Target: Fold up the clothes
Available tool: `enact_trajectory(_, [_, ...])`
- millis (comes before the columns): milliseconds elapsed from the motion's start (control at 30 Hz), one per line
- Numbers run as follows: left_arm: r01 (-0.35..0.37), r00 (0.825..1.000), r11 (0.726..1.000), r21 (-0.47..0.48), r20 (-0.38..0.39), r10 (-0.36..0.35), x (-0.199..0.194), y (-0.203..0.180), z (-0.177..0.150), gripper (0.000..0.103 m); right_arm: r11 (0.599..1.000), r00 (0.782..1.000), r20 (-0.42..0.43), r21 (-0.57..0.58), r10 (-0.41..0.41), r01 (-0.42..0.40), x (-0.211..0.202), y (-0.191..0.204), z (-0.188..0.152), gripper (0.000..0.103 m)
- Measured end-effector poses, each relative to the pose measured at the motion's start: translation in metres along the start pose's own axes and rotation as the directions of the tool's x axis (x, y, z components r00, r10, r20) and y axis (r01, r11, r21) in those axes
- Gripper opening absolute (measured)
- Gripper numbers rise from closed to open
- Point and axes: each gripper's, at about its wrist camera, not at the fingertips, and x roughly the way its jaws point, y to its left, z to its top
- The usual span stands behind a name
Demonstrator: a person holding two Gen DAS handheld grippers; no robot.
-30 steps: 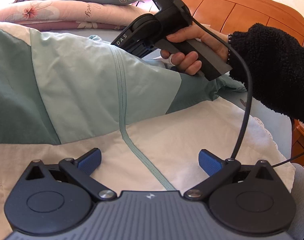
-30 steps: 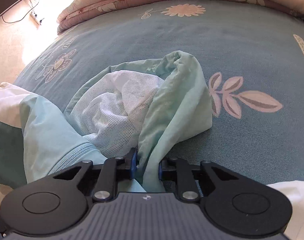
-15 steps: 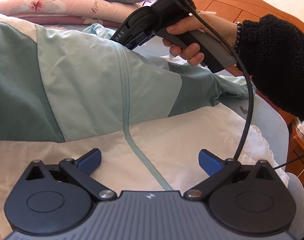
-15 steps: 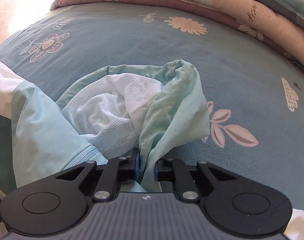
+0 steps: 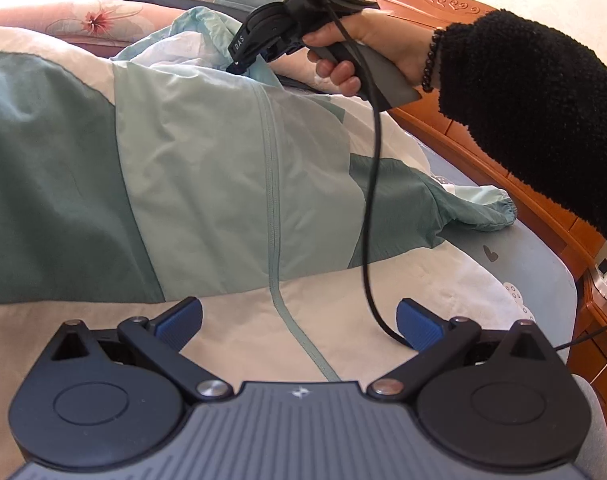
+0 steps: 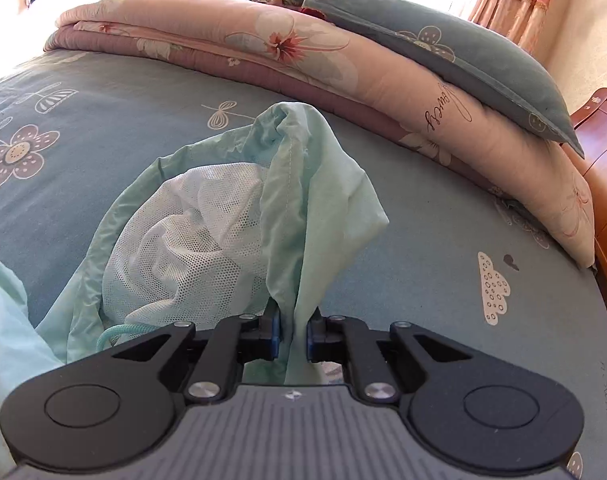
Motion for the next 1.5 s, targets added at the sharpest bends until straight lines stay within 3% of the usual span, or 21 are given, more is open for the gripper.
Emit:
enact_trajectory(333, [-0.02,1.0,0.999,-0.025,-0.021,0.019,0.009,0.007,-0.007,0.102,0.987,0.989,0.067,0.097,-0.133,0.126,0.059,-0.032,0.068,0.013])
enact_trajectory(500, [-0.023,1.0,1.0,-0.008,-0.017,0.023,0.009,0.003,-0.014,0.102,0.983,0.989,0.056,0.128,-0.141,0.133,0.093,-0.033,0.079,0.013])
enact_trajectory(567, [-0.017,1.0,1.0,-0.016,-0.018,0.017,0.009,0.004,-0.015,0.102,0.983,0.991,0.027,0.137,-0.13,0.125,0.109,-0.029,0.074,0.013])
enact_trajectory(733, [0.001,1.0,0.999,-0.049,-0.016,-0.001,0.005,0.011,-0.014,0.102,0.981,0.995,-0.063,0.174,-0.079,0.089,0.123,-0.032,0.051,0.033])
enact_trajectory(867, [-0.006,1.0,0.999,-0.041,-0.017,0.005,0.003,0.011,-0.014,0.102,0.981,0.998,-0.067,0.192,0.021,-0.007,0.088,-0.052,0.035,0.046])
enact_trajectory(900, [-0.008,1.0,0.999,-0.037,-0.017,0.008,0.002,0.011,-0.014,0.102,0.982,0.996,-0.069,0.185,0.05,-0.037,0.076,-0.058,0.031,0.056])
enact_trajectory(933, [-0.011,1.0,0.999,-0.034,-0.017,0.01,0.002,0.011,-0.014,0.102,0.983,0.994,-0.071,0.172,0.08,-0.066,0.065,-0.063,0.026,0.059])
enact_trajectory(1167, [-0.02,1.0,1.0,-0.023,-0.016,0.019,0.002,0.009,-0.019,0.102,0.989,0.979,-0.144,0.019,0.147,-0.145,0.002,-0.1,-0.034,0.06])
enact_trajectory(1433, [-0.027,1.0,1.0,-0.006,-0.014,0.027,0.004,0.007,-0.021,0.102,0.95,0.938,-0.19,0.177,0.29,-0.257,0.005,-0.14,-0.098,0.064])
enact_trajectory(1500, [-0.025,1.0,1.0,-0.009,-0.016,0.025,0.003,0.007,-0.02,0.102,0.946,0.925,-0.219,0.165,0.311,-0.279,0.014,-0.131,-0.107,0.057])
